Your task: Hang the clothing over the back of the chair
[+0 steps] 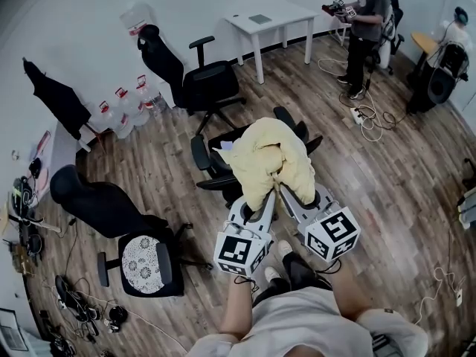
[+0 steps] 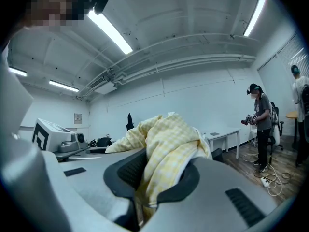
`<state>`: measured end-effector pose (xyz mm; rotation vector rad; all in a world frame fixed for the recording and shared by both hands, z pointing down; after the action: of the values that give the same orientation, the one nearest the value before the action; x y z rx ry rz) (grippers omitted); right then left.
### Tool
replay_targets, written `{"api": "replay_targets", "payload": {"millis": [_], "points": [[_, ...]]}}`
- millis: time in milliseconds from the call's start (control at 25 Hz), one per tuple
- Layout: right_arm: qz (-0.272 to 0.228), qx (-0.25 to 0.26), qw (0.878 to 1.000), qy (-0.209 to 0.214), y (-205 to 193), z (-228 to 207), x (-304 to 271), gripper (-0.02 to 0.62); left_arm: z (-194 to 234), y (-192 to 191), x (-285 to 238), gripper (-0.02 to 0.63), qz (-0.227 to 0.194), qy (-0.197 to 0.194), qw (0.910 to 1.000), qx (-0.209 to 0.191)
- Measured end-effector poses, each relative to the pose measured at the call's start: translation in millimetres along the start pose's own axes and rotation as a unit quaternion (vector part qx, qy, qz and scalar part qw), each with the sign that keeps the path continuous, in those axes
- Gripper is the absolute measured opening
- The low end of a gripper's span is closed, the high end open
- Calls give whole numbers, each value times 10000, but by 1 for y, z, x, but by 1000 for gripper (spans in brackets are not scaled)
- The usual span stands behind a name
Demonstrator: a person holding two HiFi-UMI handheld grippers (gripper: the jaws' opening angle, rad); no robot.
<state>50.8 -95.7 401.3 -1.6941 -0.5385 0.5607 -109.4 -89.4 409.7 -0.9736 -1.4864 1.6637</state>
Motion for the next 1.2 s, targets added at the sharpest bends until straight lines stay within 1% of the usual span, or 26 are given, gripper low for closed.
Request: {"api": "replay_targets", "payload": {"millis": [200, 400, 680, 1200], "points": [[143, -58, 9998, 109, -7, -6, 6, 60, -7, -6, -4, 44, 129, 105, 9999, 36], [259, -158, 9991, 311, -17, -15, 12, 60, -13, -13, -6, 44, 233, 348, 9991, 19], [379, -325, 9974, 524, -29, -28, 14, 61, -22, -26, -12, 44, 395, 627, 9972, 91], [515, -431, 9953, 704, -43, -40, 11, 63, -28, -43, -16, 45, 561, 913, 9941, 194]]}}
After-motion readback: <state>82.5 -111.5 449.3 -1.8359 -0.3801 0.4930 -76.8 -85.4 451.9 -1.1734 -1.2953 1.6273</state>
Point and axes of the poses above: the fingertips, and each gripper's own axes: x backward along the fingers, z to its left, y out of its top, the point moved 10 cm from there along x, backward along the fingers, and after that the axes turned 13 degrees about y, right-handed, at the moved point
